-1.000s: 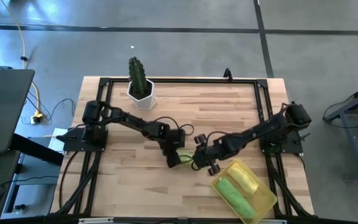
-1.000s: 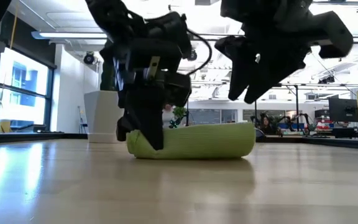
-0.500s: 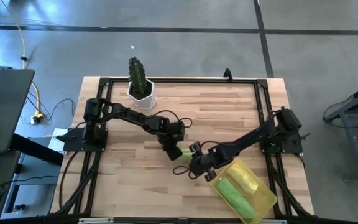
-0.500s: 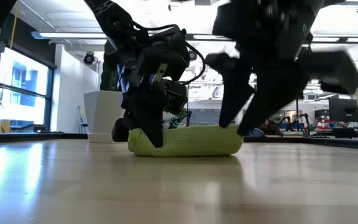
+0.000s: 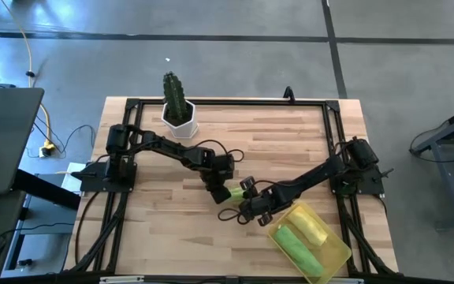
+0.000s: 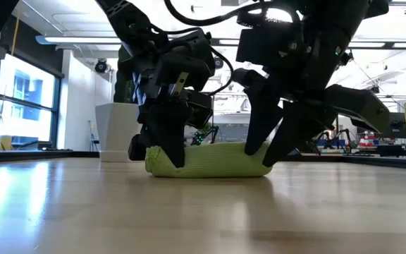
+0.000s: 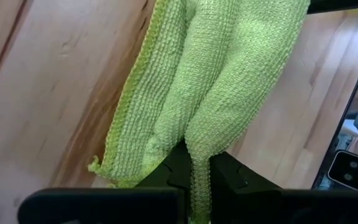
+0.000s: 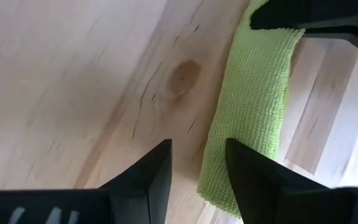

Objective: Roll microfiber towels into tight, uniform cylinder then place into a basket
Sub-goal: Roll the light green towel

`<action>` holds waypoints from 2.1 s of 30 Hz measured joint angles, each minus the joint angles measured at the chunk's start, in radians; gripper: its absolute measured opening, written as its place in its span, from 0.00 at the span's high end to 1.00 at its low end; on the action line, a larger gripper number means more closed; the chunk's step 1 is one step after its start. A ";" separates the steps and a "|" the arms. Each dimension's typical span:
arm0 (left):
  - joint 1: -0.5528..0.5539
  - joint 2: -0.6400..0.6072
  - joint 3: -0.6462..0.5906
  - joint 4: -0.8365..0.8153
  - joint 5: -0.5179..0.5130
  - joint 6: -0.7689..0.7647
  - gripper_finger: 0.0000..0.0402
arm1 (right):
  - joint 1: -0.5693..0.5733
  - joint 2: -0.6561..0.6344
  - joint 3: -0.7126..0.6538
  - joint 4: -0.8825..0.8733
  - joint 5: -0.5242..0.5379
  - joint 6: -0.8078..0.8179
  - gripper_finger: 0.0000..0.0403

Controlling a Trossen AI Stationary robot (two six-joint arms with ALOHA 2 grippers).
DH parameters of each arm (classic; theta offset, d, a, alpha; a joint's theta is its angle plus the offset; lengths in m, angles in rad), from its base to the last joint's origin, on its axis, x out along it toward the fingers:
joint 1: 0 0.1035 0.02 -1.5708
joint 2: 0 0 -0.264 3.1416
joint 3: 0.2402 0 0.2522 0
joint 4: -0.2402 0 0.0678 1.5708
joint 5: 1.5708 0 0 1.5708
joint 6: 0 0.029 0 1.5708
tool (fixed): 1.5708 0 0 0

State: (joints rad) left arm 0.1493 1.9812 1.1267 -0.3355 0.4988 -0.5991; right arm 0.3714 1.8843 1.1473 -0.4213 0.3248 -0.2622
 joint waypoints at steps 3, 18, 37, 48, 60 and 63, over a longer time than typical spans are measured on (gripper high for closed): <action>0.000 0.000 0.000 0.000 -0.001 0.008 0.96 | 0.003 -0.002 0.000 0.000 -0.001 0.009 0.64; 0.001 0.000 0.000 0.006 0.003 0.027 0.96 | 0.030 -0.011 0.070 -0.091 0.017 0.178 0.41; 0.002 0.000 0.000 0.025 0.001 0.027 0.96 | 0.041 -0.011 0.053 -0.028 0.061 0.211 0.41; 0.001 0.000 0.000 0.029 0.004 0.027 0.96 | 0.013 0.048 0.052 -0.010 0.067 0.203 0.41; 0.001 0.000 0.000 0.033 0.013 0.027 0.96 | -0.006 0.051 0.052 0.030 0.122 0.148 0.41; 0.002 0.000 0.000 0.043 0.013 0.027 0.96 | -0.021 0.062 0.052 0.046 0.121 0.126 0.41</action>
State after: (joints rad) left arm 0.1509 1.9816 1.1266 -0.2923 0.5123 -0.5720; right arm 0.3506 1.9467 1.1992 -0.3753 0.4458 -0.1360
